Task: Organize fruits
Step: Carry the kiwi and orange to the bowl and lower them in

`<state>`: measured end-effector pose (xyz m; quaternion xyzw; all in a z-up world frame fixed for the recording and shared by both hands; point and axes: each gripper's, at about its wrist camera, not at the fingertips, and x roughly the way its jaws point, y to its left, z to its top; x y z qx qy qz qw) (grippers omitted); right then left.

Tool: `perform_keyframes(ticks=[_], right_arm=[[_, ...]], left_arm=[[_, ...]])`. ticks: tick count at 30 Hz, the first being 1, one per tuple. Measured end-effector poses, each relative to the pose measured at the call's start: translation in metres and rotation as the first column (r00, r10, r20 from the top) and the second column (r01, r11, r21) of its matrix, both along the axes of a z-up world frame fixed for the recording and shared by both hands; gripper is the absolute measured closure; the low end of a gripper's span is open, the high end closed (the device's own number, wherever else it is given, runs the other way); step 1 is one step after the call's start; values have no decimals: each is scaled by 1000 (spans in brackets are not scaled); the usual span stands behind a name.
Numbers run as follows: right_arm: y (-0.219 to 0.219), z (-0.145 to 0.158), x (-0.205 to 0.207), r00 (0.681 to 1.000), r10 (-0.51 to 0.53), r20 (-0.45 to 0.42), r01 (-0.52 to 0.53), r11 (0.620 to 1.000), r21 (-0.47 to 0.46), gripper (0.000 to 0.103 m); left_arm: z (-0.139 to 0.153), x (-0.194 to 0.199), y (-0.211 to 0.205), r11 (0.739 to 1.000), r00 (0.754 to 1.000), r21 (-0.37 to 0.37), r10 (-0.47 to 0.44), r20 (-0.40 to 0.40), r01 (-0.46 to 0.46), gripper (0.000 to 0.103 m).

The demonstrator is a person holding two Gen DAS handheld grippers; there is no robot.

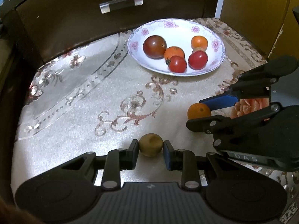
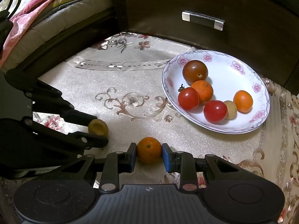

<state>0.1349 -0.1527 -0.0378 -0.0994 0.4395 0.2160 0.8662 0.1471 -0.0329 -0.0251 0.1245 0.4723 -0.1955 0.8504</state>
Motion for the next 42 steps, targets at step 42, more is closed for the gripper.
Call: perform_keyframes(ticks=[42], right_arm=[[-109, 35, 96, 953, -285, 105, 266, 950, 161, 77]], left_arm=[[35, 120, -99, 999, 979, 7, -54, 195, 54, 66]])
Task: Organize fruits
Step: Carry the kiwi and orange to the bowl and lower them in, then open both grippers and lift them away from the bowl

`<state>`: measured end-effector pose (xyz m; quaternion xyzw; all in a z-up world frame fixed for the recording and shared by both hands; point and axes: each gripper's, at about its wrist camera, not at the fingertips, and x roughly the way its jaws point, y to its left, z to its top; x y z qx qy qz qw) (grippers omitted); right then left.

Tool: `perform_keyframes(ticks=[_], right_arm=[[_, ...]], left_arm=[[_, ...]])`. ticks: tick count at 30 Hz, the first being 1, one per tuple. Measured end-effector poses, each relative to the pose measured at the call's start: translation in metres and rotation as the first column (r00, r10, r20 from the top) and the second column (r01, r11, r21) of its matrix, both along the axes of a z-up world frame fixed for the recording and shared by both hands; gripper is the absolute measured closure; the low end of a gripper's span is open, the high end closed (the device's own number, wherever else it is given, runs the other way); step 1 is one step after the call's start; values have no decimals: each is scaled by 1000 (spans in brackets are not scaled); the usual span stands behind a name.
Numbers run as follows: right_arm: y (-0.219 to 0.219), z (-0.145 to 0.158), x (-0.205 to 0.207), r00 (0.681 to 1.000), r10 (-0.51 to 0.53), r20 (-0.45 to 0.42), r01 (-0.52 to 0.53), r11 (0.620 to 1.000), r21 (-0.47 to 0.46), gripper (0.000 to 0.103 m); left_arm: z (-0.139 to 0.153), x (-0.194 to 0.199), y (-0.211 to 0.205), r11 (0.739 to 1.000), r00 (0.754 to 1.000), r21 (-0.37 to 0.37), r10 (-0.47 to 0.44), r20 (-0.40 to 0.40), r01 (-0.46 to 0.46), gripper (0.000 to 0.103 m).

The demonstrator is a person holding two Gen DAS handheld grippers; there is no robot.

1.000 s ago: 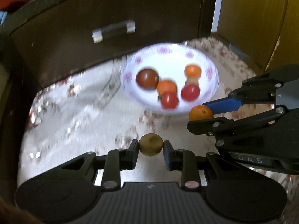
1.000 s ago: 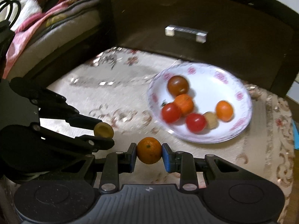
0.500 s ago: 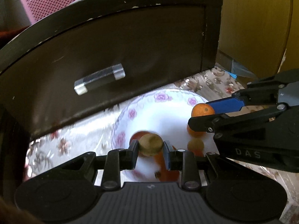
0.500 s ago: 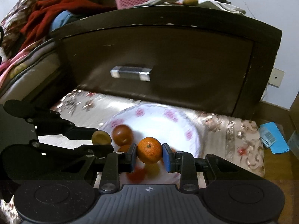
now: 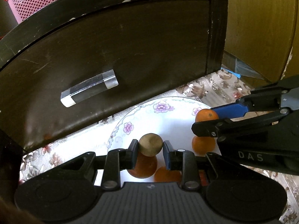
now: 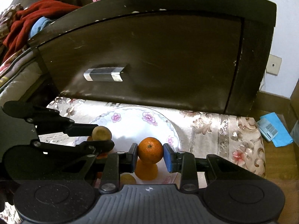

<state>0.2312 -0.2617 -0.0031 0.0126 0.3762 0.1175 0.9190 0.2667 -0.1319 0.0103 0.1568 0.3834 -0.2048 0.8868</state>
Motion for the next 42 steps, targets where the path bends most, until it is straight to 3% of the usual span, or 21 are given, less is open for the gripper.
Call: perform_keyframes(ticks=[18, 24, 29, 34, 39, 42], right_arm=[[4, 0, 0, 1000, 3, 5, -3, 1000, 11, 74], [4, 6, -7, 1000, -7, 8, 7, 1000, 20, 72], [8, 15, -19, 1000, -6, 18, 5, 1000, 21, 69], [15, 23, -38, 1000, -6, 27, 5, 1000, 24, 67], [20, 26, -60, 1000, -15, 15, 14, 999, 41, 67], [25, 26, -75, 1000, -19, 4, 19, 999, 47, 66]], left_arm=[[2, -6, 9, 998, 999, -23, 54, -1, -54, 58], [5, -20, 18, 996, 997, -51, 79, -8, -80, 44], [9, -37, 26, 991, 993, -61, 116, 3, -116, 38], [10, -53, 40, 978, 982, -90, 187, -8, -187, 25], [11, -75, 54, 965, 968, -84, 252, 9, -250, 8], [10, -88, 59, 961, 963, -73, 268, 13, -267, 3]])
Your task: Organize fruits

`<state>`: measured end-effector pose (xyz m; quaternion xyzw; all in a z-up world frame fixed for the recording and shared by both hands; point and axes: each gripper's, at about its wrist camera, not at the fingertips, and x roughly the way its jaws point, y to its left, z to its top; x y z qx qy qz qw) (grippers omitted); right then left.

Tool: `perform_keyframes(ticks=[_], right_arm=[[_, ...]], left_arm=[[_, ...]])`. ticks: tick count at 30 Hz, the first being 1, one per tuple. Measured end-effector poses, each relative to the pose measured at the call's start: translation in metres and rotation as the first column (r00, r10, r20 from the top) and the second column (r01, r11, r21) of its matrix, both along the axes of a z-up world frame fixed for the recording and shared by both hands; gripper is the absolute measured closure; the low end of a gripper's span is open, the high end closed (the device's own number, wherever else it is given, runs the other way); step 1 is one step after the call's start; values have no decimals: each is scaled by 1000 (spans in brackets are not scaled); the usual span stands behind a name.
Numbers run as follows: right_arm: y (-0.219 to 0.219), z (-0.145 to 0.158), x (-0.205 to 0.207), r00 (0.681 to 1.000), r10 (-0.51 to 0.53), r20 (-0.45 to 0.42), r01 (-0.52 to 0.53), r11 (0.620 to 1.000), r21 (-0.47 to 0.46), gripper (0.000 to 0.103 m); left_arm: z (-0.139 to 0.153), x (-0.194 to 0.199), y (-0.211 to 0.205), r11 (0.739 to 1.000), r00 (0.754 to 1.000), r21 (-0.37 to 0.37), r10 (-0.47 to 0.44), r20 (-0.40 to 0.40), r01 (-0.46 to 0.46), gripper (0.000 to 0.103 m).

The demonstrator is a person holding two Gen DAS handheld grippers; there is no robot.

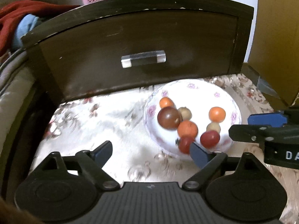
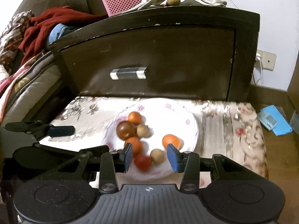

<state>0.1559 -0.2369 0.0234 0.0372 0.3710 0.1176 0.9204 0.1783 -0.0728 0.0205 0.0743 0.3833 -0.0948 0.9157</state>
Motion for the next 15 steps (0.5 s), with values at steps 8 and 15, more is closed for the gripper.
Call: perform_keyframes(ticks=[8, 15], right_arm=[[10, 0, -44, 1000, -7, -10, 8, 1000, 27, 61], [11, 5, -72, 1000, -26, 3, 25, 998, 49, 61]], left_arm=[[2, -43, 2, 999, 1000, 40, 19, -2, -19, 0], [2, -67, 11, 999, 999, 5, 37, -35, -37, 0]])
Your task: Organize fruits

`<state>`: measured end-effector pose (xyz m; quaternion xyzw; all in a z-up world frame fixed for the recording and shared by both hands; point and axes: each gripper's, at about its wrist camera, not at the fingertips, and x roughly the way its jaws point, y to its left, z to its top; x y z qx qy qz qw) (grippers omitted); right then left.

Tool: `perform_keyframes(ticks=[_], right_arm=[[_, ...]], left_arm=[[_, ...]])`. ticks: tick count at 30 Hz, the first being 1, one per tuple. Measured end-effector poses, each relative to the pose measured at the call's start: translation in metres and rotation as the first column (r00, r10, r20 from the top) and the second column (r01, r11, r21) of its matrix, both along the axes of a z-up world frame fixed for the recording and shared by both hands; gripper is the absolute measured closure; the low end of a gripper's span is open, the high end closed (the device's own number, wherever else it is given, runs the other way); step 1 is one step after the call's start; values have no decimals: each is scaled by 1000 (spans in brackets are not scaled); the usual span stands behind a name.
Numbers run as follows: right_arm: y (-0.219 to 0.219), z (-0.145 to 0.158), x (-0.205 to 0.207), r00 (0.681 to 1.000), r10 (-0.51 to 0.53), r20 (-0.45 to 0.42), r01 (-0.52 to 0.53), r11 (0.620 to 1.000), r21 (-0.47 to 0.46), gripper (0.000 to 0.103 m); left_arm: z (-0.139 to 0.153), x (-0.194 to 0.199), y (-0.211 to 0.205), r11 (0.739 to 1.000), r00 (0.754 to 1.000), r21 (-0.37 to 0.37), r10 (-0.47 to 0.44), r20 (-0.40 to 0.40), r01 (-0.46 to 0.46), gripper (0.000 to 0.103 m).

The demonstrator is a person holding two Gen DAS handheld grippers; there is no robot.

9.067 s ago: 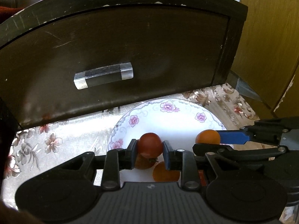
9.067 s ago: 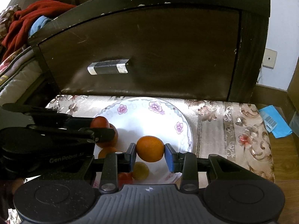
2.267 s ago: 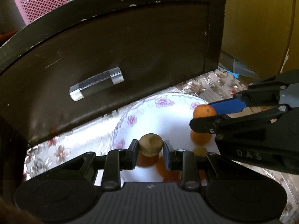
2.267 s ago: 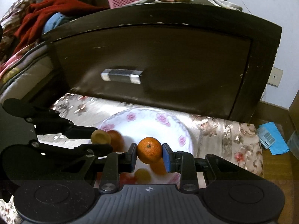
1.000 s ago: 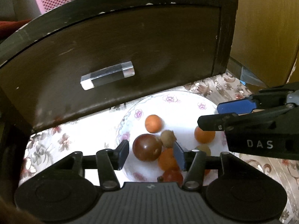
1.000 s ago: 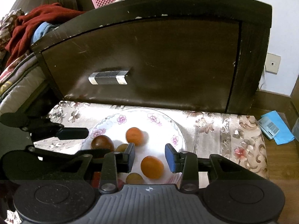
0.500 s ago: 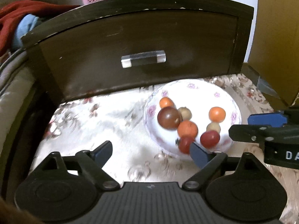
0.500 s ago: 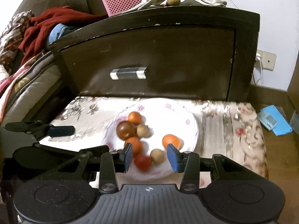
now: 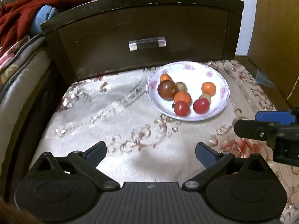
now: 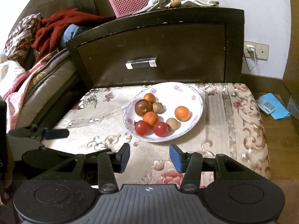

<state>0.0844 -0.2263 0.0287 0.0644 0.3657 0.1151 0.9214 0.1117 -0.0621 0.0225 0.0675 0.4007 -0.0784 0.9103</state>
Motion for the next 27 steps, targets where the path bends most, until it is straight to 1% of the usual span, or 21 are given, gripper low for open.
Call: perform_keyframes(ticks=[6, 11, 16, 22, 27], right_arm=[[6, -1, -19, 1000, 4, -3, -4, 1000, 3, 61], [9, -4, -34, 1000, 5, -11, -5, 1000, 5, 61], [13, -5, -45, 1000, 9, -15, -9, 1000, 3, 61], [17, -6, -52, 1000, 12, -18, -11, 1000, 4, 61], [18, -8, -53, 1000, 12, -22, -12, 1000, 4, 61]], left_arm=[[0, -19, 10, 999, 1000, -37, 27, -10, -27, 0], [-3, -34, 13, 999, 999, -10, 46, -6, -46, 0], [-3, -42, 19, 998, 999, -34, 46, -10, -46, 0], [-4, -48, 19, 999, 999, -44, 30, -11, -31, 0], [-5, -50, 15, 999, 1000, -22, 24, 2, -24, 0]])
